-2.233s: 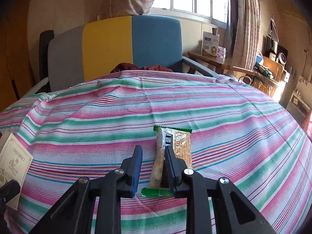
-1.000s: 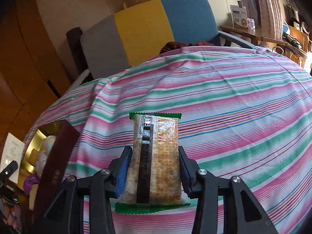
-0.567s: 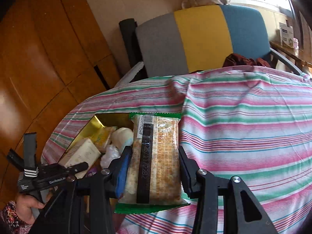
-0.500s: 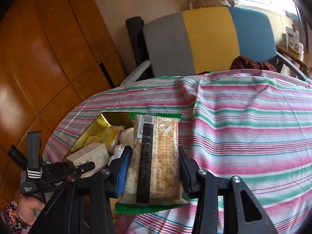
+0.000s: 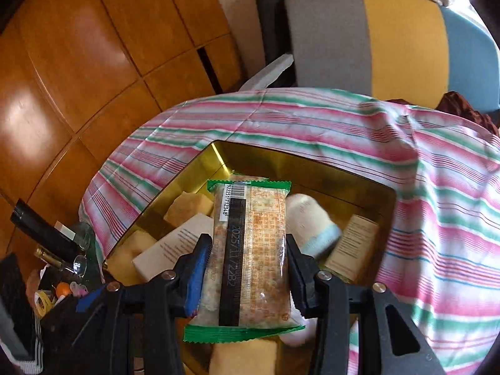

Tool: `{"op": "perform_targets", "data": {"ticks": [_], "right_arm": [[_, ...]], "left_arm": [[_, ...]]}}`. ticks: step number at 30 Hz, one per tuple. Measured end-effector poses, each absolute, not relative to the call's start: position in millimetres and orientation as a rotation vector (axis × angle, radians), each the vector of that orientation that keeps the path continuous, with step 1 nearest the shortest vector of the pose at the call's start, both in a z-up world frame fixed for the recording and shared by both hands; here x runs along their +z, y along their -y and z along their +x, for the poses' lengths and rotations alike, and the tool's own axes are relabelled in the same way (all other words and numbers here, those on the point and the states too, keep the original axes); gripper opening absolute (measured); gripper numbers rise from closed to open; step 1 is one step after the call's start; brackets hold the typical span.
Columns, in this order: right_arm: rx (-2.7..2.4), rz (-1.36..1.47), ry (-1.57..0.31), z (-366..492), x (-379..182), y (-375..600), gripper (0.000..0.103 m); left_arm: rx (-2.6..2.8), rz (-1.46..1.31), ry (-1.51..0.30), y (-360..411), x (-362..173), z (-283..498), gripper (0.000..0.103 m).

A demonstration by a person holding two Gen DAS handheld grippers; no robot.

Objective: Organize objects
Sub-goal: 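Release the white box from the left tool while lowering the packet with the right tool, then open the right tool to drop the biscuit packet into the tray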

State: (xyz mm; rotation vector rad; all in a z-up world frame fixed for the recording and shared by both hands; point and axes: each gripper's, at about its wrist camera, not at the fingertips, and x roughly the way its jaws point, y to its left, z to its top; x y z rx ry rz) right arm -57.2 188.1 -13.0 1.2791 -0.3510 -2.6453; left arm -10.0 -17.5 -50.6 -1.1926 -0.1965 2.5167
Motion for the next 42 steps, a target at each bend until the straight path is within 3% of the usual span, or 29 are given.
{"op": "perform_targets", "data": {"ticks": [8,14,18,26,42], "right_arm": [[-2.656,1.366,0.248,-111.6,-30.1,-166.5,0.046],[-2.711,1.381,0.191,-133.2,-33.3,-167.3,0.050],[-2.695,1.353,0.257,-108.8,-29.0,-177.6,0.052],[-2.788,1.293,0.147,-44.9,-9.6,-176.3,0.066],[-2.897,1.284,0.146,24.7,17.2,-164.5,0.074]], "left_arm": [[2.657,-1.144,0.161,44.4,-43.3,8.9,0.103],[2.687,-1.163,0.103,36.4,-37.4,5.3,0.103],[2.701,-1.166,0.042,27.5,-32.7,3.9,0.103],[2.728,-1.230,0.087,28.1,-26.8,5.4,0.103],[2.838,-1.228,-0.119,26.8,-11.2,30.1,0.103]]}}
